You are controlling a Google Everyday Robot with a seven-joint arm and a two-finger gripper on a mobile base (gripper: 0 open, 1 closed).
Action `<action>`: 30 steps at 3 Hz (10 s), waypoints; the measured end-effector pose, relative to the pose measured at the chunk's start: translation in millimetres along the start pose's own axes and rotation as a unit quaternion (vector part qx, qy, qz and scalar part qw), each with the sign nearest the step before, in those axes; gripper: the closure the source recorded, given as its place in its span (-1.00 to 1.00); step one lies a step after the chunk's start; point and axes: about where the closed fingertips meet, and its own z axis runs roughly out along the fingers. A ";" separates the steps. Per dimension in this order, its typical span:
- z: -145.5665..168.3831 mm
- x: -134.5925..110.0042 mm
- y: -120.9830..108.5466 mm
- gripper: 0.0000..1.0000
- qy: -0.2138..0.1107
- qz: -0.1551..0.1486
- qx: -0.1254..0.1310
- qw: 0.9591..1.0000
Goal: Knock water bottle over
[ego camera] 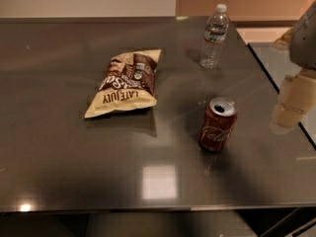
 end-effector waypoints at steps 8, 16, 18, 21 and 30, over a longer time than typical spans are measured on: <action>99.5 -47.8 -263.3 -1.00 -0.197 0.200 0.078 0.957; 96.0 -88.5 -284.0 1.00 -0.218 0.219 0.107 0.945; 85.8 -79.2 -239.9 1.00 -0.083 0.150 0.041 0.984; 99.7 -74.9 -194.3 1.00 0.030 0.055 -0.025 0.998; 164.2 -87.5 -127.5 -1.00 0.063 -0.121 -0.145 0.980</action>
Offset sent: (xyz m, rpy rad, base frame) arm 0.1069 0.0118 -0.0097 0.0877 -0.0575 -0.0431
